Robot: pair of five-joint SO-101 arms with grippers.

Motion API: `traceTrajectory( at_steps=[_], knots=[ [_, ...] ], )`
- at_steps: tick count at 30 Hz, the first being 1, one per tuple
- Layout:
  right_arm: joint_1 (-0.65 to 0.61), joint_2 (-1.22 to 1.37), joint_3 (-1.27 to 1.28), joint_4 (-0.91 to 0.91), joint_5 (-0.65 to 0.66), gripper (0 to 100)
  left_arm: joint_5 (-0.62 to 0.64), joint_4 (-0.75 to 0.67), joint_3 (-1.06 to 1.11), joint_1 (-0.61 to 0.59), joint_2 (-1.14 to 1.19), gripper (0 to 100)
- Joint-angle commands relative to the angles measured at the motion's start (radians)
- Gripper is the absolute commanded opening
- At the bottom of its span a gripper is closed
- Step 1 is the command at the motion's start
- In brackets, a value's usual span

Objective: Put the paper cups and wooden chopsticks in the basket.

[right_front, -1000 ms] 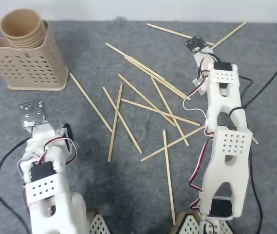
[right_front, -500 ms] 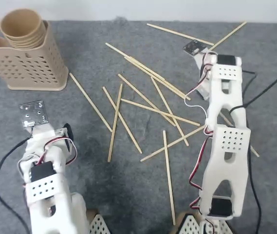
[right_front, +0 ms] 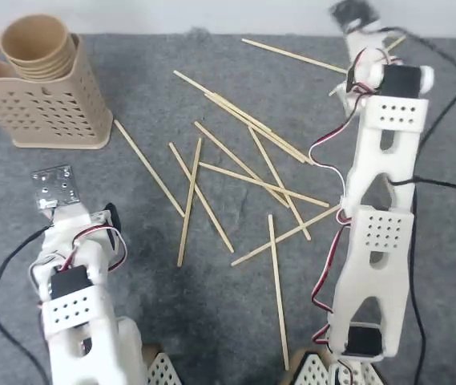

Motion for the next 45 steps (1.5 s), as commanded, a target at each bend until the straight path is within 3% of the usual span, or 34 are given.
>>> traceTrajectory(
  at_steps=[1,7,19,24,34,45],
  knots=[
    [0.025,-0.120,-0.055,0.038,-0.170,0.7,-0.009,-0.020,-0.012,-0.003,-0.021,20],
    [0.033,-0.124,-0.068,-0.002,-0.382,0.7,-0.009,-0.020,-0.012,-0.003,-0.021,20],
    [0.070,-0.027,-0.066,-0.470,-0.428,0.7,-0.009,-0.020,-0.012,-0.015,-0.021,20],
    [0.087,0.097,-0.066,-0.717,-0.462,0.7,-0.009,-0.020,-0.013,-0.028,-0.021,20],
    [0.099,0.355,-0.066,-1.411,-0.476,0.7,-0.009,-0.021,-0.013,-0.025,-0.021,20],
    [0.099,0.455,-0.064,-1.814,-0.539,0.6,-0.009,-0.020,-0.013,-0.025,-0.021,20]
  ],
)
